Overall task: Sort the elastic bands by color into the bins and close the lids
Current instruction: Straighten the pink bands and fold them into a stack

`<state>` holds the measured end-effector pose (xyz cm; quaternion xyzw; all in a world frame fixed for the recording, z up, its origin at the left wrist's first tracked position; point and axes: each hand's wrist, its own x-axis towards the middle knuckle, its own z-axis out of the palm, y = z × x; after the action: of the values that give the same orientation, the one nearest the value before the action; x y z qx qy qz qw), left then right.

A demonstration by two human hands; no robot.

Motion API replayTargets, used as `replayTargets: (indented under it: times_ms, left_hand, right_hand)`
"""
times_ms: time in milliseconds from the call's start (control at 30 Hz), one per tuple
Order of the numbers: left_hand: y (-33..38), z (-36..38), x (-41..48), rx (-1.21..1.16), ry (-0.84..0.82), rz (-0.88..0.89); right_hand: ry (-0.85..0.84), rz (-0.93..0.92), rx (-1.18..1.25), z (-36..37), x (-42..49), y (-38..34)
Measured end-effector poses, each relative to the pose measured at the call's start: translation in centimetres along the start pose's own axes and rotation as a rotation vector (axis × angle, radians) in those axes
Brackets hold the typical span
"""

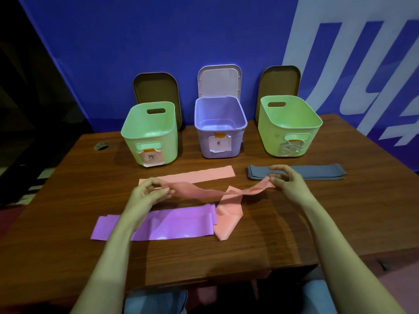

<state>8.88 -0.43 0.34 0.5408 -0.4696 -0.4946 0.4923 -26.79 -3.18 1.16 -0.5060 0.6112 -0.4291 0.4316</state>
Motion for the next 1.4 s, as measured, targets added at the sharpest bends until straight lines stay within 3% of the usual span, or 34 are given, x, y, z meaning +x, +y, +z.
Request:
replayTargets:
  times_ms: [67, 200, 367, 467, 567, 733, 933, 1033, 1267, 1400]
  left_hand:
    - [-0.4, 0.3, 0.0, 0.025, -0.011, -0.015]
    - [-0.8, 0.7, -0.5, 0.179, 0.137, 0.029]
    - [-3.1, 1.6, -0.6, 0.541, 0.006, -0.014]
    - [-3.6, 1.9, -0.3, 0.495, 0.076, -0.142]
    - [-3.5, 2.2, 0.0, 0.488, 0.173, -0.21]
    - [-2.1, 2.4, -0.4, 0.367, 0.184, -0.169]
    - [-0.1, 1.0, -2.1, 0.353, 0.296, 0.105]
    - [-1.0, 0.4, -3.5, 0.343, 0.354, 0.153]
    - [-1.6, -3.4, -1.7, 0.317, 0.532, 0.152]
    - [-1.4, -4.9, 2.4, 0.355, 0.596, 0.046]
  right_hand:
    - [0.003, -0.049, -0.063, 0.2, 0.1, 0.5]
    - [0.03, -0.123, -0.123, 0.0, -0.7, 1.6]
    - [-0.083, 0.127, -0.55, 0.4, -1.2, 3.9]
    - [0.053, 0.19, -0.502, 1.5, -1.2, 3.7]
    - [0.069, 0.195, -0.633, 2.2, -1.0, 3.5]
    - [0.095, 0.21, -0.47, 1.9, -0.8, 2.2]
    - [0.171, -0.152, -0.313, 1.4, -3.7, 1.1]
    - [0.186, -0.229, -0.181, 2.5, -4.9, 2.1]
    - [0.096, -0.288, -0.137, 7.4, -1.4, 0.3]
    - [0.117, -0.258, -0.2, 10.7, 3.9, -0.7]
